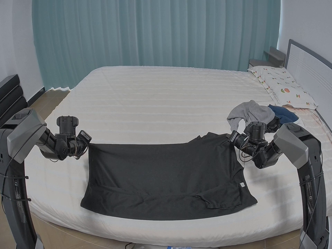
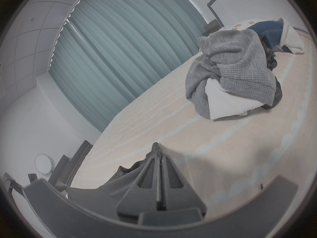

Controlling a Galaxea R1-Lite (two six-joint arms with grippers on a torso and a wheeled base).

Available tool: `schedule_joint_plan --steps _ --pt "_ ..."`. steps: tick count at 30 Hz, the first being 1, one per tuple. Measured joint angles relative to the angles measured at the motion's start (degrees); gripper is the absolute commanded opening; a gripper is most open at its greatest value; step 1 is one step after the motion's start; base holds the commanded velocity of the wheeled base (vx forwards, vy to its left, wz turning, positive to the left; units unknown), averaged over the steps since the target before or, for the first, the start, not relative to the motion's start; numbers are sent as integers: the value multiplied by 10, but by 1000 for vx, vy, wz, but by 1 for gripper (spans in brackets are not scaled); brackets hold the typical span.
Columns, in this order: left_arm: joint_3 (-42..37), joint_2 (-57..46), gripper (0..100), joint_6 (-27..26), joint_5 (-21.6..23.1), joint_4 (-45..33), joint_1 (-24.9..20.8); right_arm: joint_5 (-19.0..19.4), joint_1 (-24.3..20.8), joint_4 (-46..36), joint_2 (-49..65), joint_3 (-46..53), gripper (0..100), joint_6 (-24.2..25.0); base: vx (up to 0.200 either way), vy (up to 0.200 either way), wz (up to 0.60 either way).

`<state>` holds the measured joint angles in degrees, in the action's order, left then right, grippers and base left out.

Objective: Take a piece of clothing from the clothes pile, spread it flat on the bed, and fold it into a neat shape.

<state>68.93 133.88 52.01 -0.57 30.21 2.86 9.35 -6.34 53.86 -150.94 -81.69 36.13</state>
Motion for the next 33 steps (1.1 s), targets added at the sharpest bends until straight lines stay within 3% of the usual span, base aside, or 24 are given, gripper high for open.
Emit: schedule_joint_plan --steps 33 --pt "-17 -9 0 -1 33 0 5 108 24 20 63 110 0 29 0 0 0"
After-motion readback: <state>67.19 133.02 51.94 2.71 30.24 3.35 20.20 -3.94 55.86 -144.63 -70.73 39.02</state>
